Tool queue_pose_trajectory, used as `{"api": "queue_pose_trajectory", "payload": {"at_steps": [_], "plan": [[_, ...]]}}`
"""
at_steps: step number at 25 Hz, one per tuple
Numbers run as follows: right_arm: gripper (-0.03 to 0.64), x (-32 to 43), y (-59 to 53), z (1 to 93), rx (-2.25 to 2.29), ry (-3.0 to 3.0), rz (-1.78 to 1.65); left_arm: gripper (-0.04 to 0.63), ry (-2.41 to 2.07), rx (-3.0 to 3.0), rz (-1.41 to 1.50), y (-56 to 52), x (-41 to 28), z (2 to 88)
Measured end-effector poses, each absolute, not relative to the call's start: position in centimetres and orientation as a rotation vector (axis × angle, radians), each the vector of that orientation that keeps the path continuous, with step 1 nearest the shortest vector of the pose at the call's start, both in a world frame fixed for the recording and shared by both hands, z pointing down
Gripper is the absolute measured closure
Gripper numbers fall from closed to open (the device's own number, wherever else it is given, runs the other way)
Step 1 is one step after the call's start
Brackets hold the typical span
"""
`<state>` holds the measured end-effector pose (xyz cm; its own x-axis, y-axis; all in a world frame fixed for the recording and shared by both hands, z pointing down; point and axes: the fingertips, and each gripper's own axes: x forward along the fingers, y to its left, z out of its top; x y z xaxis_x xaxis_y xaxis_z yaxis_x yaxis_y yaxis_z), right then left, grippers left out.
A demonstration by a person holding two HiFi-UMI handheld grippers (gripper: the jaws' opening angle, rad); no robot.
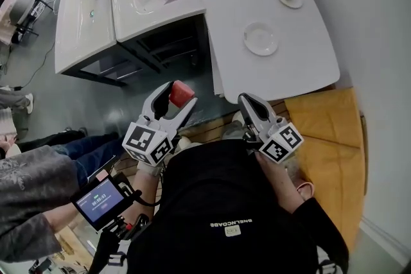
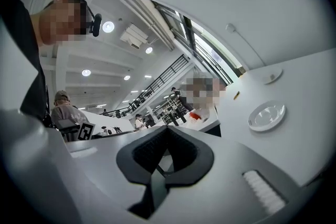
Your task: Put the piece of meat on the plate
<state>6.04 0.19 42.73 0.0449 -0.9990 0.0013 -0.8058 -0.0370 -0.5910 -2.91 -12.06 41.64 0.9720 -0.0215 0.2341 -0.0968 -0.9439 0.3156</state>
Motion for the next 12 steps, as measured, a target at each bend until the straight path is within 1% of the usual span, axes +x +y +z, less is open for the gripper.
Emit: {"api": "queue_pose_trajectory", "payload": {"at_steps": [12], "plan": [[0.612,14.8,5.7,45.2,-1.848,1.810,-0.584,0.264,-0.173,2.804,0.332,-8.8,5.9,43.3]]}}
